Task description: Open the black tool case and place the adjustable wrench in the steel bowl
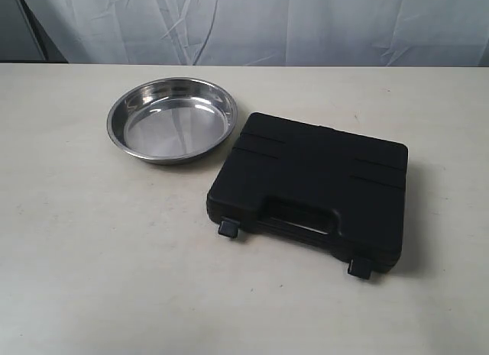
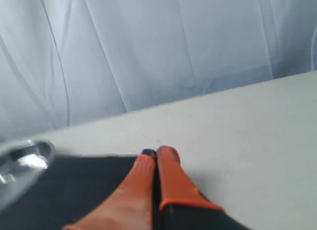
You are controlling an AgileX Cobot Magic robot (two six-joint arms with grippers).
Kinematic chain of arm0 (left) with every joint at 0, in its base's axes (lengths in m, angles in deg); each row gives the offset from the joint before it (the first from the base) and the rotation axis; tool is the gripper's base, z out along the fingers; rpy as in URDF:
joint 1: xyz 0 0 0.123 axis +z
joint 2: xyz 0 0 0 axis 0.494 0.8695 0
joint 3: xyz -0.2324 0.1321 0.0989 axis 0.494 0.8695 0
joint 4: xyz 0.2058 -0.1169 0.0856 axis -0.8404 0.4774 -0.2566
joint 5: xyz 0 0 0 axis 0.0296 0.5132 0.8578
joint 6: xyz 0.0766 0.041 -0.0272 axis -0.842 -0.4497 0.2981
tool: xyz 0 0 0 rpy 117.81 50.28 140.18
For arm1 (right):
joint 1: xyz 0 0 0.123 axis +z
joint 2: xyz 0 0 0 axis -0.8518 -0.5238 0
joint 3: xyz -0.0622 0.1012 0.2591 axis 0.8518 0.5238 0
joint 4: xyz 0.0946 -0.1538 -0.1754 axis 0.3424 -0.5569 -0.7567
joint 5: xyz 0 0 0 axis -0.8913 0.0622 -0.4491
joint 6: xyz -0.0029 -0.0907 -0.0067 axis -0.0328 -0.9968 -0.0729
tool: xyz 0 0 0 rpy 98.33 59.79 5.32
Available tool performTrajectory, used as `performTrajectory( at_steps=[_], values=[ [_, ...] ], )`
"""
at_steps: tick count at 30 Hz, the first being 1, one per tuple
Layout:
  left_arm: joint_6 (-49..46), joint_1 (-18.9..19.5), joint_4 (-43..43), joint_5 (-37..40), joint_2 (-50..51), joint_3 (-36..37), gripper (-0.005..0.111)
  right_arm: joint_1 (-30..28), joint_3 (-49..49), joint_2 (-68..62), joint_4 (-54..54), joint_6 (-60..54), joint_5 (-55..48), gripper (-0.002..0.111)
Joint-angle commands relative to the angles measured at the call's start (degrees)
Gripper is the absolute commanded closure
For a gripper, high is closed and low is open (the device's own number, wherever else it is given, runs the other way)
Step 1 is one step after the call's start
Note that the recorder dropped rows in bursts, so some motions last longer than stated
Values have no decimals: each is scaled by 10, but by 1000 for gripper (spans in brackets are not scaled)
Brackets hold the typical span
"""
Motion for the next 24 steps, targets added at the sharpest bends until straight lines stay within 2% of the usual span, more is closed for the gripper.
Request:
performTrajectory(
  at_steps=[1,7,10,12,13,15,17,18,20,22,24],
  values=[
    [0,-3,-4,-1,-3,2,107,-2,1,4,170,32,99,109],
    [0,-3,-4,-1,-3,2,107,-2,1,4,281,54,202,109],
    [0,-3,-4,-1,-3,2,107,-2,1,4,307,145,193,109],
    [0,-3,-4,-1,-3,2,107,-2,-19,4,298,222,142,109],
    [0,-3,-4,-1,-3,2,107,-2,-32,4,285,222,131,109],
    [0,-3,-4,-1,-3,2,107,-2,-79,4,191,205,125,109],
    [0,-3,-4,-1,-3,2,107,-2,-145,4,14,161,146,109],
    [0,-3,-4,-1,-3,2,107,-3,-195,-16,-135,137,137,109],
    [0,-3,-4,-1,-3,2,107,-3,-261,-74,-324,141,137,109],
    [0,-3,-4,0,-3,2,107,-3,-312,-152,-339,177,131,109],
    [0,-3,-4,0,-3,2,107,-3,-363,-236,-339,192,59,109]
  ],
)
